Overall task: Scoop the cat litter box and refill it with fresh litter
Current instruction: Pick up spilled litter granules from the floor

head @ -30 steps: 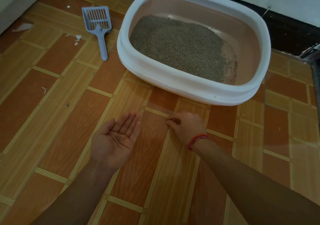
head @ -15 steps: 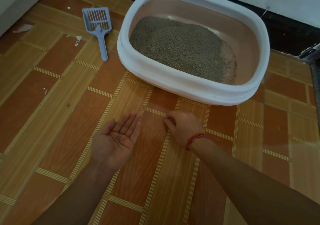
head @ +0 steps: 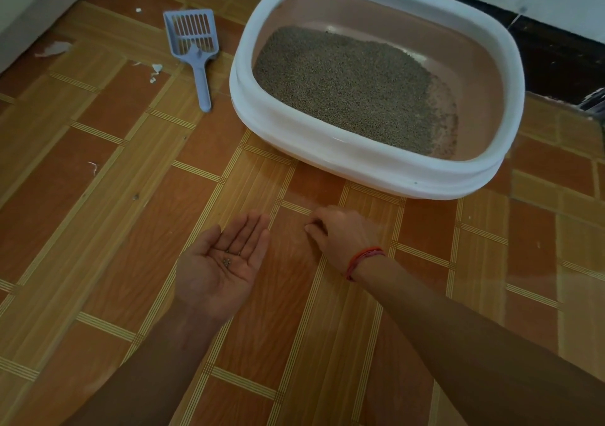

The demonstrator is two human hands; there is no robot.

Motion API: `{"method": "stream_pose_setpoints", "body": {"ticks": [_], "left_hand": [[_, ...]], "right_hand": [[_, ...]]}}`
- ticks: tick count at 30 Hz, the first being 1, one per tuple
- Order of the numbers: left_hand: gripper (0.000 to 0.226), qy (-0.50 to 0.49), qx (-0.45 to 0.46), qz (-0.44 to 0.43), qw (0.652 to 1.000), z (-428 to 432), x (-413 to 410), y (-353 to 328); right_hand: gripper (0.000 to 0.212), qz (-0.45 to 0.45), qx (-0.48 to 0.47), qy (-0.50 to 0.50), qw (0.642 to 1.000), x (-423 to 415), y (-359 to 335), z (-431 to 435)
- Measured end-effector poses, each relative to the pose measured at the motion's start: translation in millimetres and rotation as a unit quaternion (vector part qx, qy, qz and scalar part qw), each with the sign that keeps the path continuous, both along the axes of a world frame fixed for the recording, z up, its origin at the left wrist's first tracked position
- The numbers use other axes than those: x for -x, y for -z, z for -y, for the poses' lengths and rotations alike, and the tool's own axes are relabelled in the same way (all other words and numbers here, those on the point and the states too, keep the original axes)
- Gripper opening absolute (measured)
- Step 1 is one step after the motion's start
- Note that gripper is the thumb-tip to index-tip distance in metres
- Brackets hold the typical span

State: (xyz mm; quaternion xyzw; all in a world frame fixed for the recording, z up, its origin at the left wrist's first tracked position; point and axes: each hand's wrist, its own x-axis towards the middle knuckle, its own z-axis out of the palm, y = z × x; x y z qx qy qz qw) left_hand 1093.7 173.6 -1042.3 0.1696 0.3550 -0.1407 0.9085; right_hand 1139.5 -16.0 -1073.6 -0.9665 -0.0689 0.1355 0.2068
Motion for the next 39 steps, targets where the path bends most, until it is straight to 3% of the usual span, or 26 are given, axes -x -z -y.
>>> {"method": "stream_pose_setpoints", "body": {"ticks": [11,15,20,27,31,34,39], "left_hand": [[0.048,0.003,-0.001,0.000,1.000,-1,2,-1],[0.051,0.004,0.001,0.000,1.000,-1,3,1],[0.048,0.005,0.004,0.005,1.000,1,4,3],[0.059,0.069,0.012,0.038,0.997,-1,5,-3],[0.048,0.010,0.019,0.021,1.000,-5,1,1],[0.050,-0.007,-0.008,0.012,1.000,-6,1,1],[0.050,-0.005,-0.005,0.001,1.000,-5,1,3]], "right_hand": [[0.024,-0.012,0.035,-0.015,0.999,2,-5,0],[0.017,0.000,-0.065,0.016,0.998,12,-23,-17],[0.012,0.008,-0.180,-0.014,0.984,25,-58,-54],[0.022,0.012,-0.185,-0.093,0.978,38,-53,-78],[0.014,0.065,-0.236,-0.050,0.968,32,-59,-64],[0.013,0.086,-0.209,0.017,0.974,19,-51,-42],[0.015,0.019,-0.077,0.066,0.995,6,-23,-7]]}}
